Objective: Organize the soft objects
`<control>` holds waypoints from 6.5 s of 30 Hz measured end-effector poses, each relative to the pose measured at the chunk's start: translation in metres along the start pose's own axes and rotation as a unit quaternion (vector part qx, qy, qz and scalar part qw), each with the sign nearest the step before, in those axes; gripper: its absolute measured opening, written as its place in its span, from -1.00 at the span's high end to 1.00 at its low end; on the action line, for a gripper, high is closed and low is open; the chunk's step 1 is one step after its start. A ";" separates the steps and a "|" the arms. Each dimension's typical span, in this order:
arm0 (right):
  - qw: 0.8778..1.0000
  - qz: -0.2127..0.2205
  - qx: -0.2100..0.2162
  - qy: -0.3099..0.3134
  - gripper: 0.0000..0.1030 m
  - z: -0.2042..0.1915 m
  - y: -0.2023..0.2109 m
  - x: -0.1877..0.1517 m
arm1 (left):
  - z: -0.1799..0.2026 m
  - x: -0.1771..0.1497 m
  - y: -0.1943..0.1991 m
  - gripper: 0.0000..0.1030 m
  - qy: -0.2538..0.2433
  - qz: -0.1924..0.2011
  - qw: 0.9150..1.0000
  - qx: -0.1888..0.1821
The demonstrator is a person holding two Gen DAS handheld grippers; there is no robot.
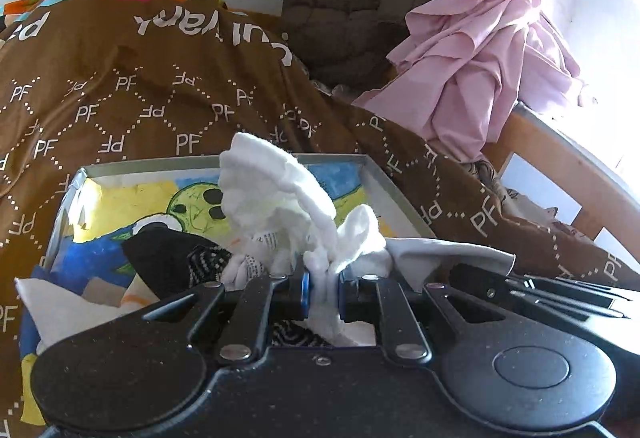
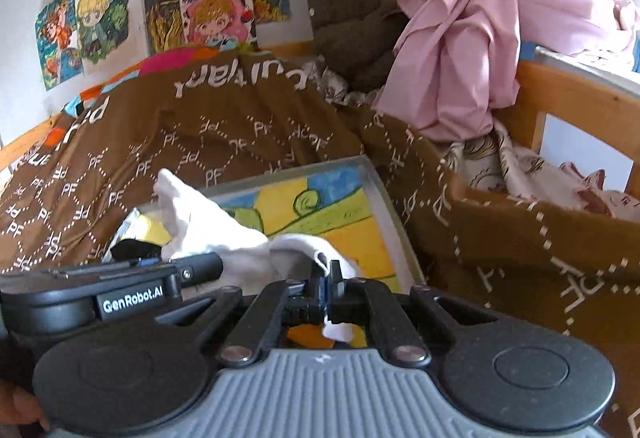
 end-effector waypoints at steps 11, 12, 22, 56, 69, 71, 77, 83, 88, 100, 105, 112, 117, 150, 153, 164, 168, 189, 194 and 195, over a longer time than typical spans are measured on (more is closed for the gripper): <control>1.000 0.019 0.001 -0.005 0.45 0.001 0.016 0.001 | 0.000 0.003 0.018 0.48 0.008 -0.003 1.000 0.017; 1.000 0.021 0.002 -0.006 0.44 0.002 0.017 0.001 | 0.000 0.002 0.020 0.45 0.008 -0.003 1.000 0.019; 0.999 0.038 0.009 -0.005 0.06 -0.001 0.032 0.002 | -0.003 0.002 0.045 0.17 0.000 0.022 0.999 0.037; 0.992 0.113 0.036 0.038 -0.97 -0.066 0.163 -0.034 | -0.058 -0.049 0.213 -0.98 0.025 0.126 0.986 0.103; 0.990 0.127 0.047 0.041 -0.99 -0.087 0.201 -0.053 | -0.058 -0.068 0.259 -0.98 0.004 0.143 0.984 0.111; 0.990 0.127 0.048 0.040 -0.99 -0.090 0.203 -0.055 | -0.060 -0.071 0.265 -0.98 0.006 0.144 0.983 0.113; 0.991 0.121 0.050 0.036 -0.99 -0.096 0.213 -0.069 | -0.064 -0.086 0.278 -0.98 0.010 0.140 0.983 0.120; 0.992 0.109 0.046 0.031 -0.99 -0.102 0.224 -0.088 | -0.072 -0.113 0.288 -0.98 0.012 0.122 0.983 0.133; 0.994 0.101 0.031 0.039 -0.99 -0.106 0.231 -0.106 | -0.080 -0.138 0.296 -0.98 0.023 0.097 0.983 0.151; 0.996 0.078 0.008 0.032 -0.99 -0.107 0.250 -0.136 | -0.082 -0.169 0.321 -0.98 0.038 0.084 0.980 0.179; 0.997 0.072 0.001 0.027 -0.99 -0.107 0.258 -0.145 | -0.079 -0.182 0.326 -0.98 0.029 0.077 0.976 0.202; 0.998 0.059 0.002 0.035 -0.99 -0.114 0.261 -0.157 | -0.079 -0.191 0.330 -0.98 0.027 0.074 0.971 0.226; 0.998 0.052 0.007 0.042 -0.99 -0.122 0.264 -0.165 | -0.081 -0.197 0.334 -0.98 0.041 0.069 0.969 0.235; 0.998 0.046 0.002 0.044 -0.99 -0.133 0.279 -0.188 | -0.082 -0.222 0.366 -0.98 0.050 0.082 0.959 0.265; 0.997 0.053 0.007 0.051 -0.99 -0.136 0.281 -0.188 | -0.079 -0.222 0.367 -0.98 0.042 0.091 0.960 0.261; 0.996 0.058 0.006 0.072 -0.99 -0.141 0.281 -0.189 | -0.075 -0.225 0.365 -0.98 0.033 0.087 0.961 0.259; 0.996 0.057 0.005 0.071 -0.99 -0.141 0.281 -0.189 | -0.075 -0.226 0.366 -0.98 0.030 0.089 0.962 0.258; 0.996 0.054 0.003 0.064 -0.99 -0.136 0.280 -0.190 | -0.077 -0.225 0.367 -0.98 0.033 0.089 0.960 0.262; 0.996 0.054 0.003 0.065 -0.99 -0.138 0.280 -0.190 | -0.076 -0.225 0.367 -0.98 0.033 0.089 0.960 0.263; 0.996 0.053 0.003 0.065 -0.99 -0.138 0.280 -0.190 | -0.077 -0.225 0.367 -0.98 0.033 0.089 0.960 0.263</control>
Point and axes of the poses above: each gripper's, at about its wrist camera, not at the fingertips, and y roughly against the way its jaws point, z to its right, x to its top, the point moved 4 cm from there along -y, roughly the way its jaws point, and after that the axes turned 14 degrees about x, right-handed, at the moved point
